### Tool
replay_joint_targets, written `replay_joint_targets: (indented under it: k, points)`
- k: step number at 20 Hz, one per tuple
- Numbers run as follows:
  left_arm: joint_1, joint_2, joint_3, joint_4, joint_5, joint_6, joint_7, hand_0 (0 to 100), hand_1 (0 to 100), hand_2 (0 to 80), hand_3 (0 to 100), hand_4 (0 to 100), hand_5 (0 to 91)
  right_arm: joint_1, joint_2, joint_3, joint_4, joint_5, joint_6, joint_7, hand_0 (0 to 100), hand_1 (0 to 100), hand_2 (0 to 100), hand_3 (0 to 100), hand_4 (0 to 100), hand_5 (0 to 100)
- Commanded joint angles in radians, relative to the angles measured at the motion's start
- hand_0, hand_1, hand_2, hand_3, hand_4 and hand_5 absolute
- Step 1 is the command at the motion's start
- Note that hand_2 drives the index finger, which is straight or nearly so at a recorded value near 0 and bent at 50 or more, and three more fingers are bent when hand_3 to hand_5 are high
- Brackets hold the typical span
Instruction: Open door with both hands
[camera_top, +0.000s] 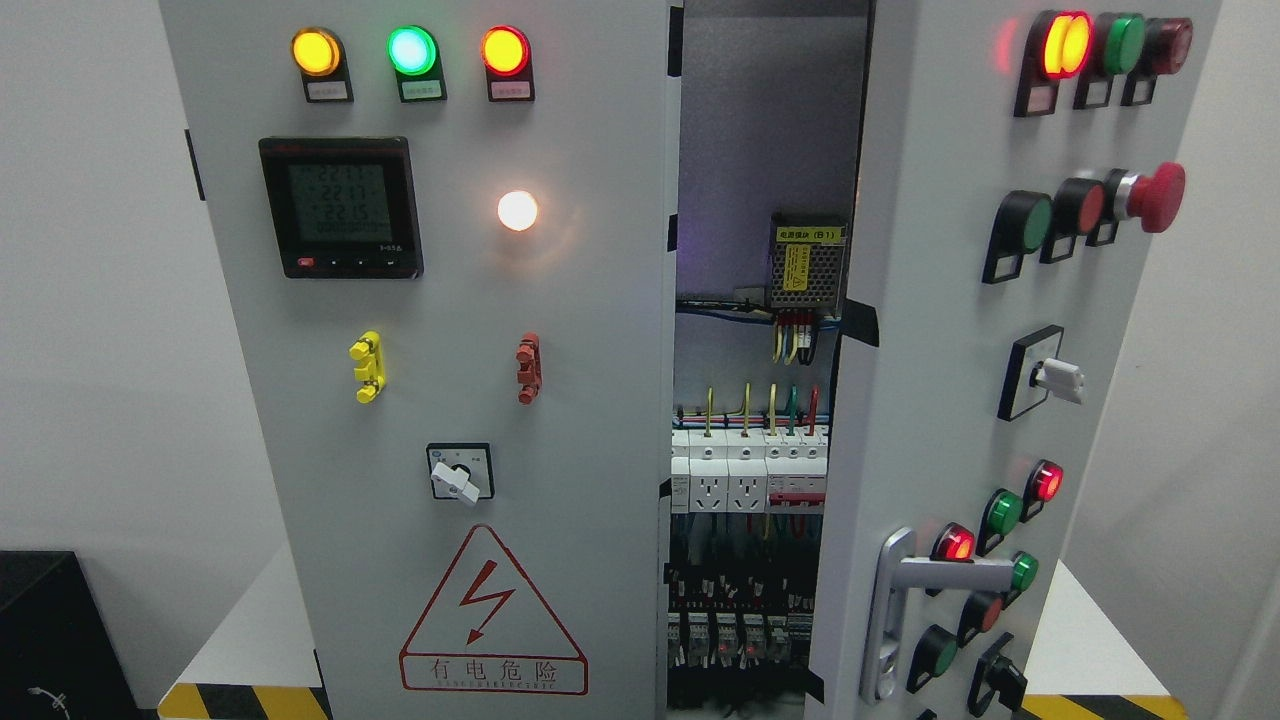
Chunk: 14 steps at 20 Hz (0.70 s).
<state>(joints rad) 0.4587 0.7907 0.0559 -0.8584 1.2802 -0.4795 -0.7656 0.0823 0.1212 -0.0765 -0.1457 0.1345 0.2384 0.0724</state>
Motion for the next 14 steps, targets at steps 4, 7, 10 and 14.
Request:
replay_joint_targets:
  k: [4,7,10,14]
  points:
    - [-0.012,0.591,0.551,-0.231,0.295,0.345,-0.224,0,0,0.0,0,0,0.0,0.001,0.0,0.0,0.0,-0.001,0.001,0.0,0,0,0,0,0,0]
    - [-0.141,0.614,0.569,-0.277,0.291,0.602,-0.29,0,0,0.0,0,0,0.0,0.001,0.0,0.0,0.0,0.001,0.001,0.0,0,0,0,0,0,0]
    - [-0.152,0.692,0.533,-0.343,0.304,0.639,-0.346,0,0,0.0,0,0,0.0,0.001,0.0,0.0,0.0,0.0,0.001,0.0,0,0,0,0,0,0]
    - [-0.259,0.717,0.387,-0.433,0.315,0.641,-0.368,0,0,0.0,0,0,0.0,0.001,0.0,0.0,0.0,0.001,0.001,0.0,0,0,0,0,0,0]
